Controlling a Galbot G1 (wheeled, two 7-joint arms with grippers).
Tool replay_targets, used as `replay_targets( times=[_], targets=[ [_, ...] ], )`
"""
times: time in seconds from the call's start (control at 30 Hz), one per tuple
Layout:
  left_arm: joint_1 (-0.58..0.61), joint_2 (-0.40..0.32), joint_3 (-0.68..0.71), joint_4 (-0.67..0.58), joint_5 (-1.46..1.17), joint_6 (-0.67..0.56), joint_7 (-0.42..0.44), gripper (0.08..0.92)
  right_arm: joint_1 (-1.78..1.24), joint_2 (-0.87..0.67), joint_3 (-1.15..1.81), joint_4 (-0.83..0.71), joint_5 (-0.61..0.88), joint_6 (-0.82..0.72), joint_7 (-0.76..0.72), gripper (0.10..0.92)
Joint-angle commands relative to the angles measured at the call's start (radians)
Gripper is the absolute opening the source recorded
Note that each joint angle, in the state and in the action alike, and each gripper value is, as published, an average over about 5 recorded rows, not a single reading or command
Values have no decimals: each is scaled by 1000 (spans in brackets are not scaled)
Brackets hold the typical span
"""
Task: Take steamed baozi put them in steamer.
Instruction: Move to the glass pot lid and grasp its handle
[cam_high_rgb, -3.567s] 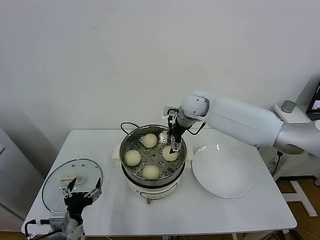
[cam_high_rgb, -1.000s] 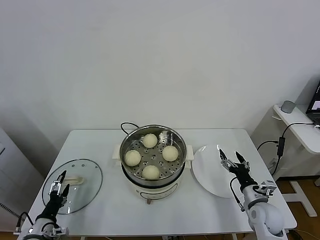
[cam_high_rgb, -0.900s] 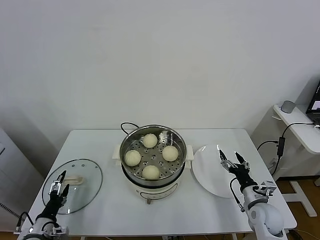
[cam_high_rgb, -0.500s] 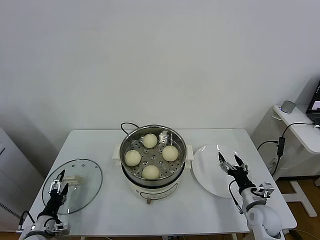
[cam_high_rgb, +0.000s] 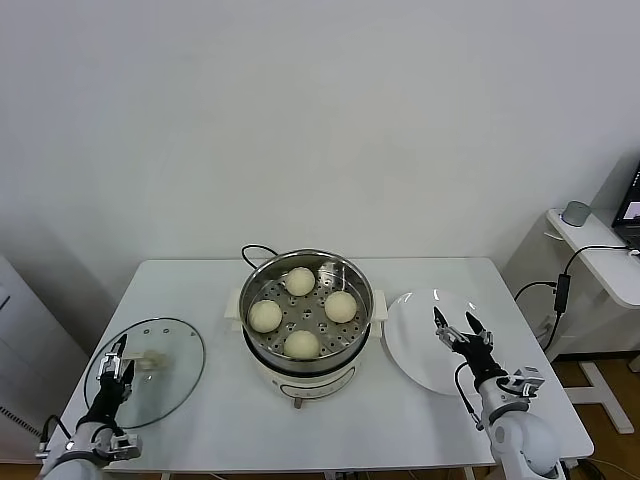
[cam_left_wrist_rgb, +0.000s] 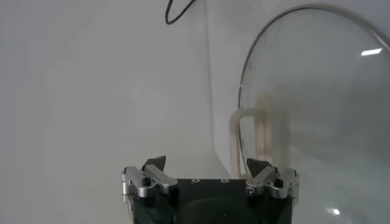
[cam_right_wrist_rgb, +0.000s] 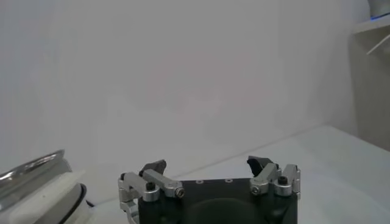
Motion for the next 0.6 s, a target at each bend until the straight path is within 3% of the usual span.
replay_targets(
  times=[0.03, 0.6],
  targets=[
    [-44, -4, 2, 46, 5, 16, 0, 823, 0, 4, 0, -6, -5, -1, 0, 823],
    [-138, -19, 19, 104, 16, 33, 10, 823, -2, 19, 3, -24, -20, 5, -4, 823]
  ],
)
